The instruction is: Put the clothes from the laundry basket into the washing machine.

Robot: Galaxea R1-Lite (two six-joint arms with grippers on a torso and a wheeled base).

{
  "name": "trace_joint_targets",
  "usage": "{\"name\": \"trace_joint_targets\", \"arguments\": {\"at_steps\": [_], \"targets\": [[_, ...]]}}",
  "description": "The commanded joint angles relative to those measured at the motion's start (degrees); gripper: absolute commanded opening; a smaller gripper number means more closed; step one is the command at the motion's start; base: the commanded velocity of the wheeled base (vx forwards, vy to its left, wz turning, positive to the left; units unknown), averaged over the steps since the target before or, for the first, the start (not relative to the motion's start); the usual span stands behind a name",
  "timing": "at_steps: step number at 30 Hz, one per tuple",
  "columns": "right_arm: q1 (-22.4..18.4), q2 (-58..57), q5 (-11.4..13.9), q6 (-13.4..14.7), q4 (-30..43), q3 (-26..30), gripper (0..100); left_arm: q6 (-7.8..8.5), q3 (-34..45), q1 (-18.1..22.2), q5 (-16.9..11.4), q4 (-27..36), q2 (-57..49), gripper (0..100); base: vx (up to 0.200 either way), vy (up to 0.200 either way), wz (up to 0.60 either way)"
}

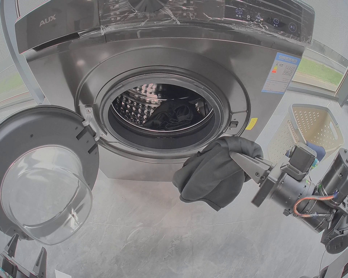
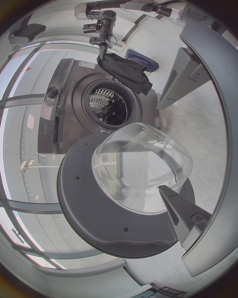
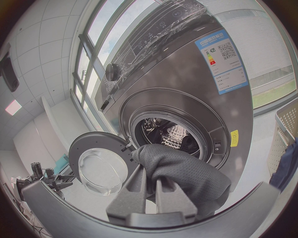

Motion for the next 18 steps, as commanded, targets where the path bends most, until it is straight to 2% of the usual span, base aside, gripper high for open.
{"name": "trace_joint_targets", "arguments": {"at_steps": [1, 3, 5, 6, 7, 8, 10, 11, 14, 16, 17, 18], "targets": [[0.65, 3.39, -1.27, 0.19, -0.08, -2.31, 0, 0.19, 1.01, 0.05, -0.04, 0.0, -0.92, 100, 0.0, 0.0, 0.0], [1.18, 3.92, -1.71, 0.19, -0.08, -2.49, 0, 0.27, 1.01, 0.14, -0.04, -0.09, -0.92, 100, 0.0, 0.0, 0.0], [2.15, 4.44, -2.06, 0.19, -0.08, -2.75, 0, 1.06, 1.01, 0.14, -0.48, -0.18, -1.01, 100, 0.0, 0.0, 0.0], [2.24, 4.53, -2.06, 0.19, -0.08, -3.02, 0, 0.8, 0.31, 0.14, -0.48, -1.32, -1.01, 100, 0.0, 0.0, 0.0], [2.24, 4.97, -2.06, 0.19, -0.08, -3.46, 0, -0.17, -1.8, 0.05, -1.01, -3.34, -1.01, 100, 0.0, 0.0, 0.0], [2.32, 5.59, -2.06, 0.19, -0.43, -3.98, 0, -0.78, -5.93, 0.14, -2.15, -4.48, -0.66, 100, 0.0, 0.0, 0.0], [2.32, 5.85, -2.06, 0.19, -0.7, -4.16, 0, -0.87, -7.6, 0.05, -3.03, -4.75, -0.31, 100, 0.0, 0.0, 0.0], [2.41, 7.26, -2.06, 0.19, -2.72, -5.57, 0, -1.31, -13.23, 0.05, -9.18, -2.81, 5.05, 100, 0.0, 0.0, 0.0], [2.85, 9.89, -2.06, 0.28, -4.21, -7.59, 0, -1.31, -13.23, -0.04, -14.81, -3.08, 11.64, 100, 0.0, 0.0, 0.0], [3.12, 12.0, -2.15, 0.28, -5.53, -8.82, 0, -0.34, -13.23, -0.04, -18.76, -3.96, 17.45, 100, 0.0, 0.0, 0.0], [3.2, 12.18, -2.15, 0.28, -5.62, -8.91, 0, -0.34, -13.23, -0.04, -19.03, -4.04, 17.71, 100, 0.0, 0.0, 0.0], [3.29, 14.38, -2.32, 0.28, -7.38, -10.4, 0, 0.27, -13.75, -0.04, -22.63, -6.15, 22.54, 100, 0.0, 0.0, 0.0]]}}
